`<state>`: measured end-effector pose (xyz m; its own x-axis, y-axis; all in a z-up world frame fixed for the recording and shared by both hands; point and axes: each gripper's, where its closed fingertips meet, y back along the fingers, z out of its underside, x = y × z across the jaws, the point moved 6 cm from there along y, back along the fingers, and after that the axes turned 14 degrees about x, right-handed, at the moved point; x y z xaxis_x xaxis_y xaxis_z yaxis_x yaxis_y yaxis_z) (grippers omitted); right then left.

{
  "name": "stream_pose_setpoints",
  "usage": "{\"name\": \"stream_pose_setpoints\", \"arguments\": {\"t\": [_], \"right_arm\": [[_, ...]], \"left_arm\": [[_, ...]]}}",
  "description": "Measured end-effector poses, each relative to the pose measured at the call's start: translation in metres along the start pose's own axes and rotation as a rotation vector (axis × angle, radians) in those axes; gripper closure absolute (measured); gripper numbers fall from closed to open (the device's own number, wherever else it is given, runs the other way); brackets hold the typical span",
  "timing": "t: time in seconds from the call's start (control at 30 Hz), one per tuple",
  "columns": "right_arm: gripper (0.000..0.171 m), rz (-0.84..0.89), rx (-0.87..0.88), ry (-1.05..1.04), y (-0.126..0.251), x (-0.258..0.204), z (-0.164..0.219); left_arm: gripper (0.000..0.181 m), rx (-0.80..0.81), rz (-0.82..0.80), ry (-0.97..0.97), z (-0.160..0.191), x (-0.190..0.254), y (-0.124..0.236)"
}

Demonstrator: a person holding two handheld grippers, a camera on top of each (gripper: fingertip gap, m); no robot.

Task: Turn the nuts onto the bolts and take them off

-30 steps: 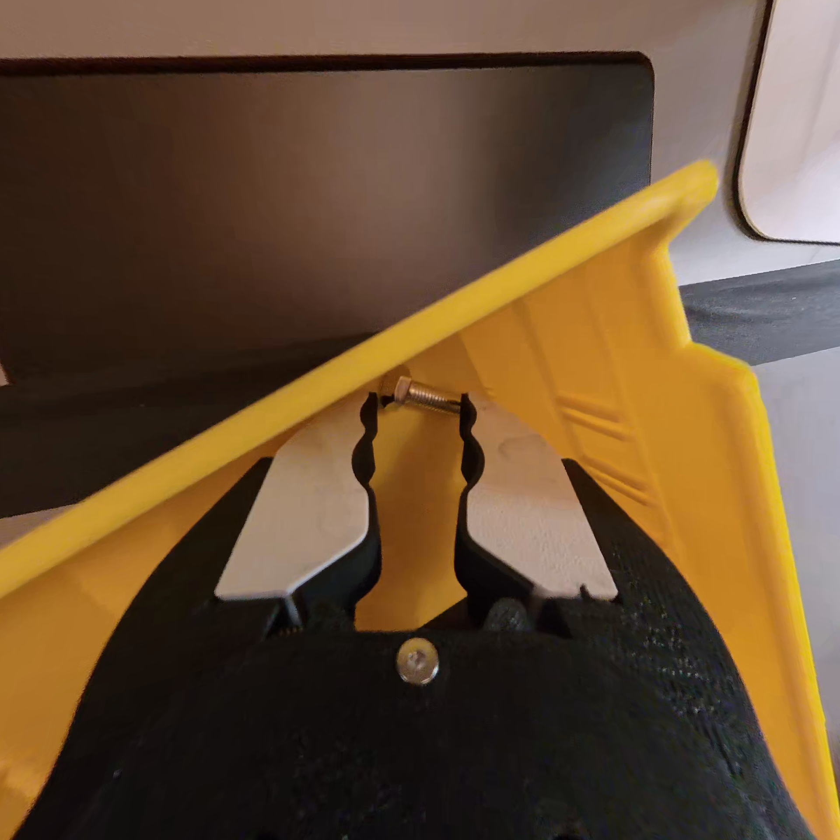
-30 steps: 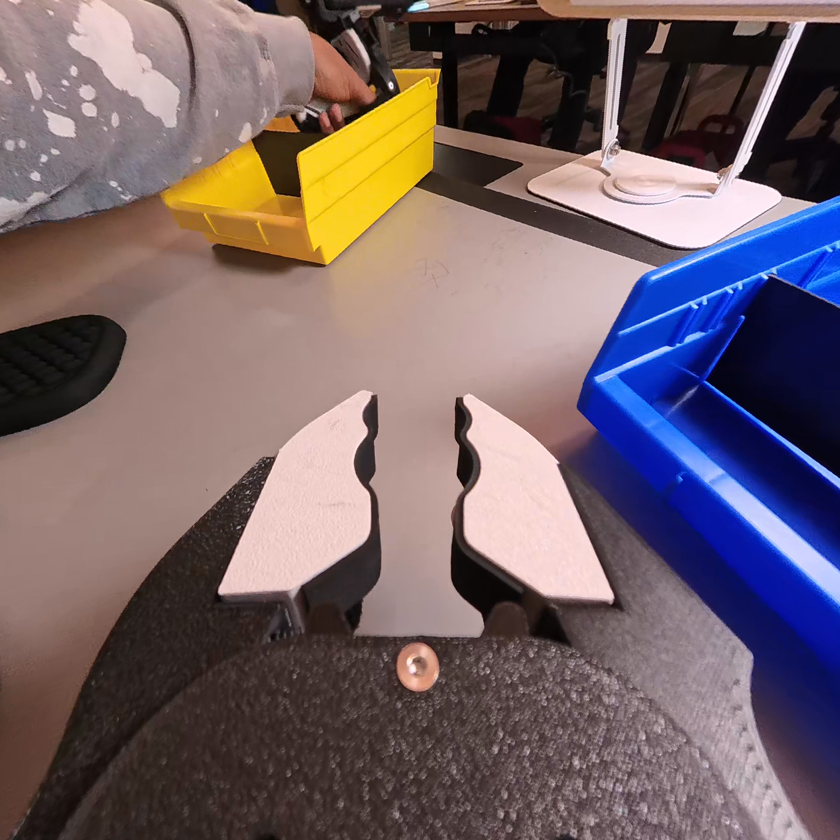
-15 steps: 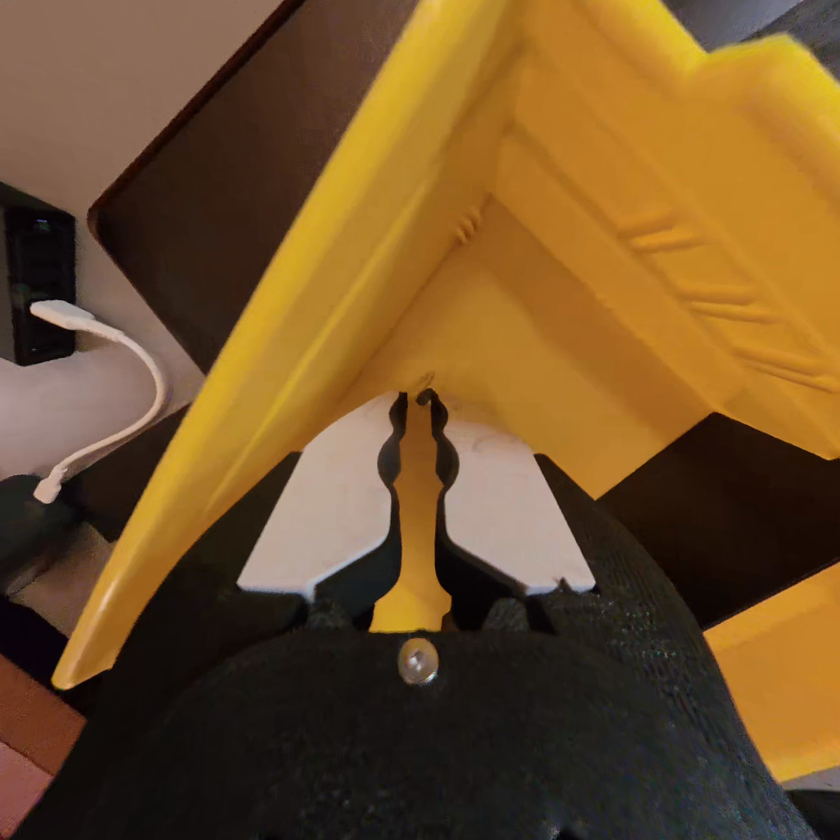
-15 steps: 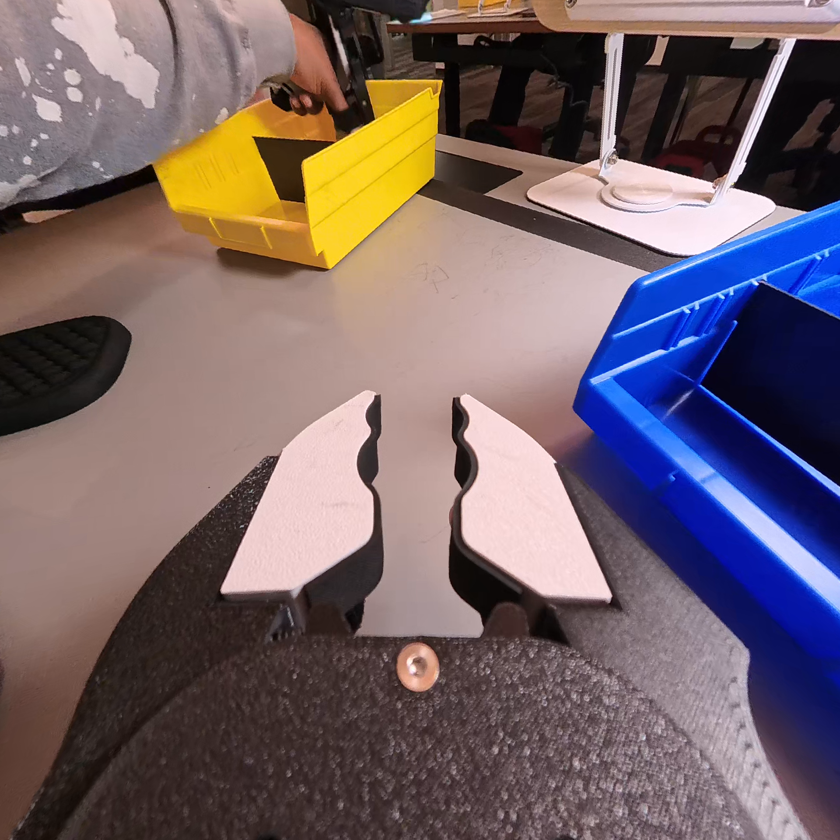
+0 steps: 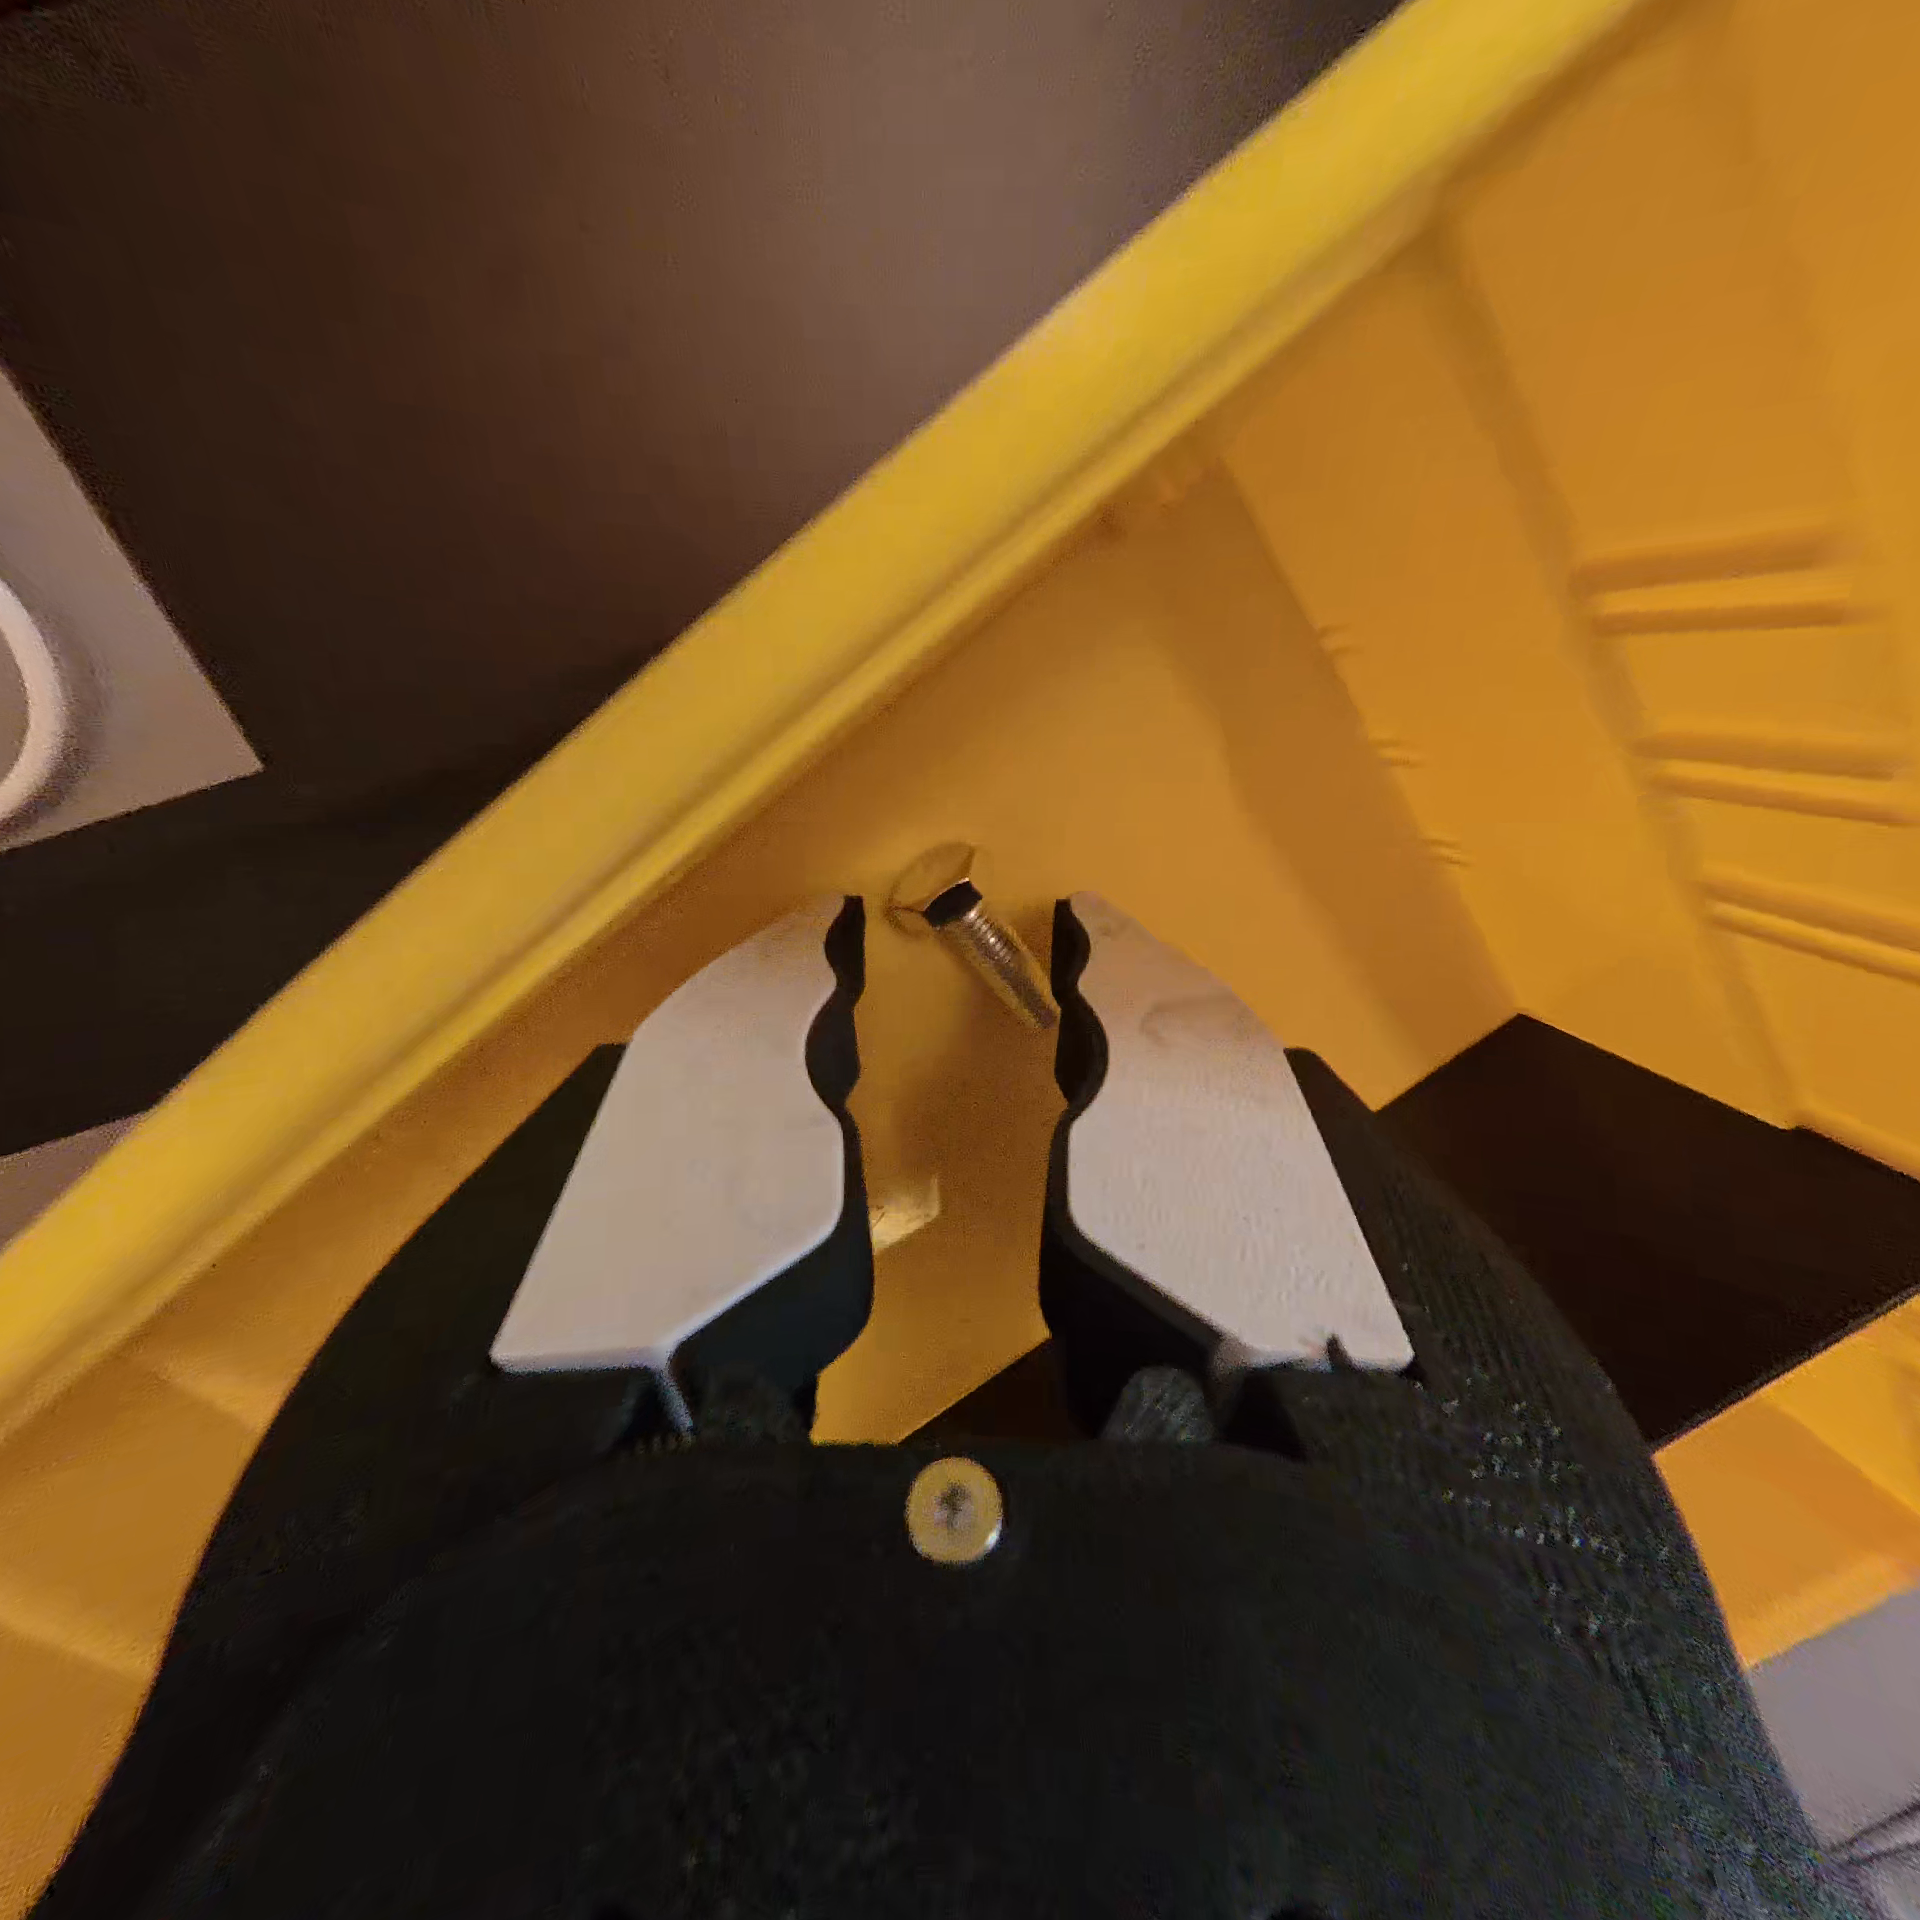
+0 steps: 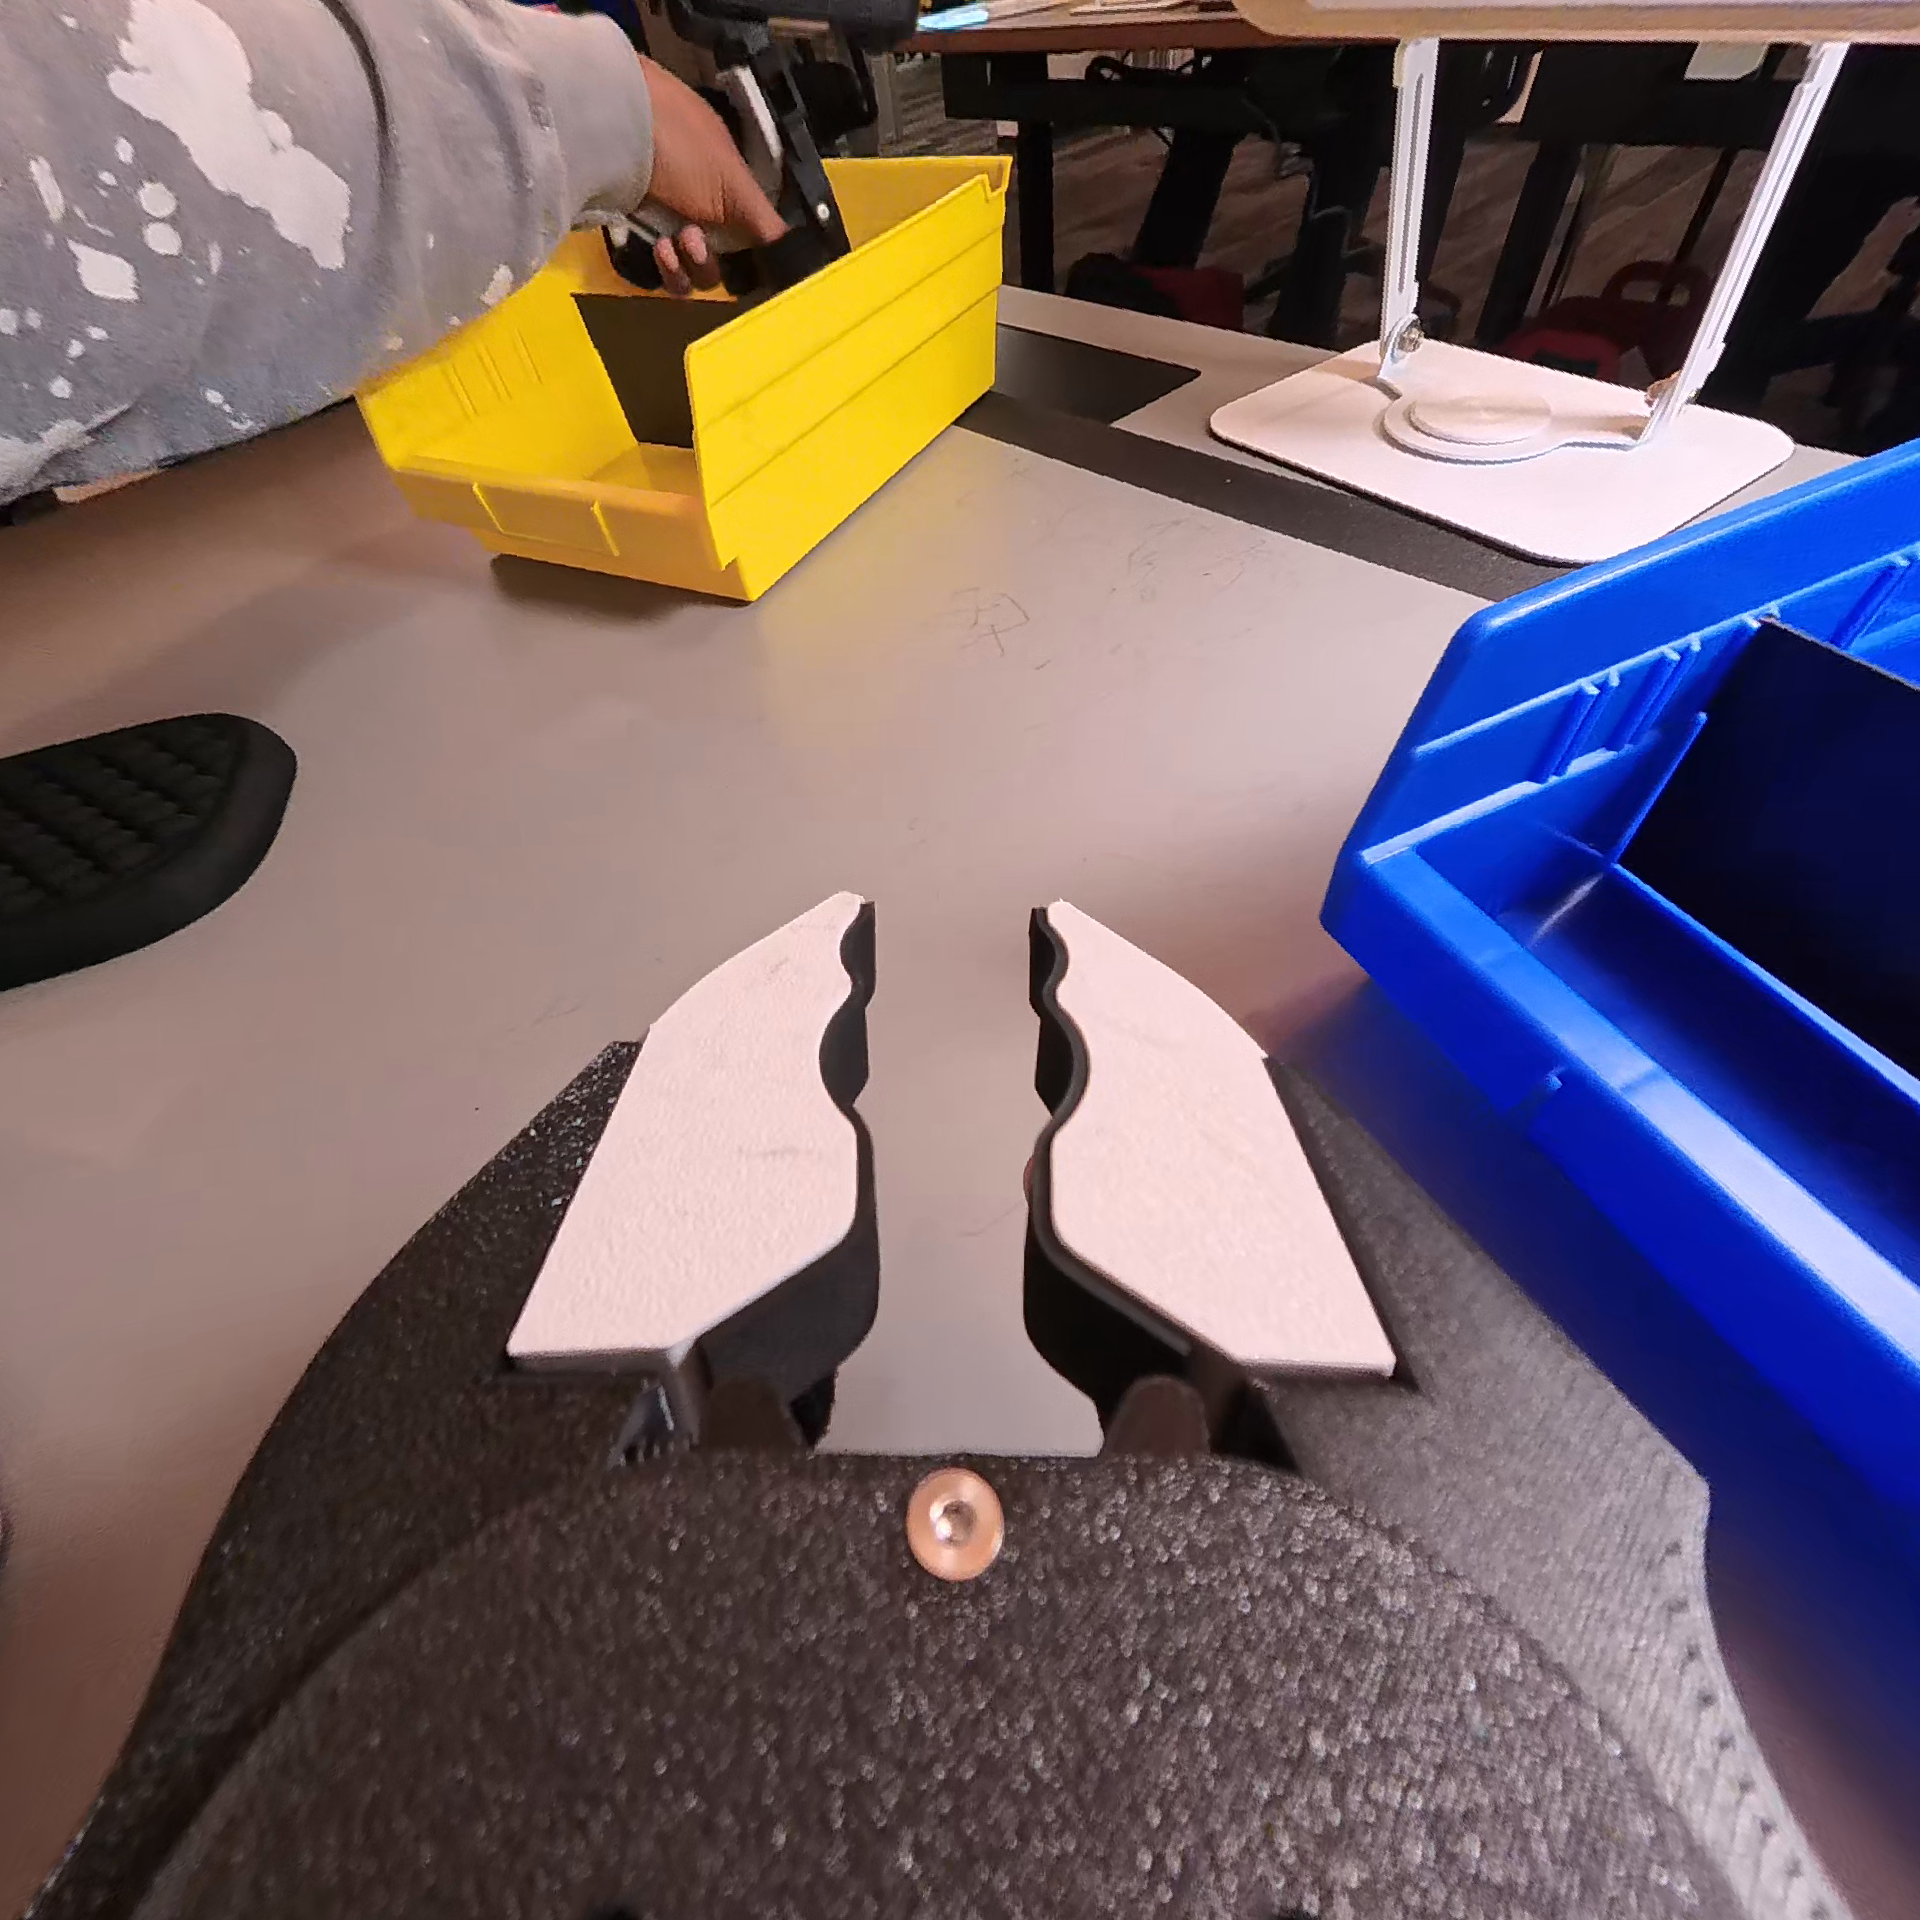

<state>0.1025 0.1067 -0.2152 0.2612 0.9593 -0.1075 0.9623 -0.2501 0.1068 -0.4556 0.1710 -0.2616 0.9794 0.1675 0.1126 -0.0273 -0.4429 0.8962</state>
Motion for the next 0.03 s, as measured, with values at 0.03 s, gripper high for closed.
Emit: {"name": "stream_pose_setpoints", "arguments": {"t": [0.03], "right_arm": [[0.143, 0.001, -0.001, -0.001, -0.0001, 0.0002, 0.0002]], "left_arm": [[0.152, 0.01, -0.026, -0.013, -0.0008, -0.0018, -0.0007]]}}
